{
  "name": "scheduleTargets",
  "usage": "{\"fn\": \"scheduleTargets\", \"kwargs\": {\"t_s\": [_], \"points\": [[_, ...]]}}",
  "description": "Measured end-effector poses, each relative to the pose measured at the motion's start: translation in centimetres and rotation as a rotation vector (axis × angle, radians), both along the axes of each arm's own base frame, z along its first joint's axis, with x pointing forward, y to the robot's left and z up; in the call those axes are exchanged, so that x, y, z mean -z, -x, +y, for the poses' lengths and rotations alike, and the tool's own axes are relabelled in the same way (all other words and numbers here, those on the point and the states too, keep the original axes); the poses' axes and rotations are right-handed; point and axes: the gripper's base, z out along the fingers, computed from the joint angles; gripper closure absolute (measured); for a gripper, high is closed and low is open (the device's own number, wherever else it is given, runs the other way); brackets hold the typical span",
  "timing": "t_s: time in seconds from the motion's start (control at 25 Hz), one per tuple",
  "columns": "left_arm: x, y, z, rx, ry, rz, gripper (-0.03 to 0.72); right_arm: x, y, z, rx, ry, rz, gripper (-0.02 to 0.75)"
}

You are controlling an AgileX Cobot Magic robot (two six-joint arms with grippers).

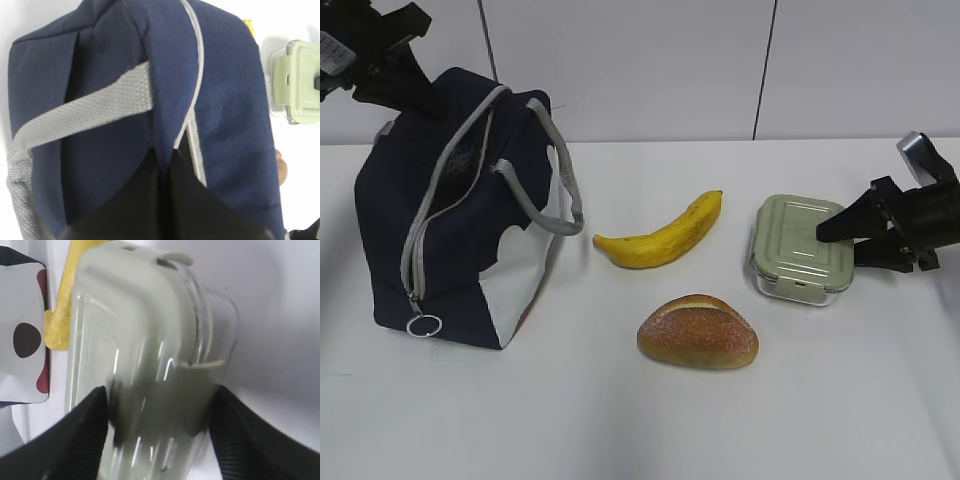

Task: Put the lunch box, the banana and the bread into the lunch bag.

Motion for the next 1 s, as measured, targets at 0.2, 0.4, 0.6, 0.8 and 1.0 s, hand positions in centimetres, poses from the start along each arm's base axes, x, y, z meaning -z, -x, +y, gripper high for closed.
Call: {"fn": "scheduleTargets", "kwargs": {"t_s": [0.2,0.4,0.6,0.8,1.0], "points": [[0.0,0.0,0.0,0.0,0.0,0.0,0.69,-0.1,-0.1,0.0,0.012,-0.016,-0.004,0.351],[0.0,0.0,0.0,0.0,0.0,0.0,0.69,-0.2,-0.1,0.1,0.008,-0.023,-0.003,0.353],[0.0,0.0,0.0,0.0,0.0,0.0,0.69,-0.3,-0.1,0.2,-0.007,-0.035,-0.011,0.355],[0.0,0.0,0.0,0.0,0.0,0.0,0.69,-1.0,-1.0,-0.1,-0.011,-0.029,-0.048,0.356],[0.0,0.0,0.0,0.0,0.0,0.0,0.69,-2.1,-2.1,-0.5,0.028,-0.037,-0.045,0.357]]}}
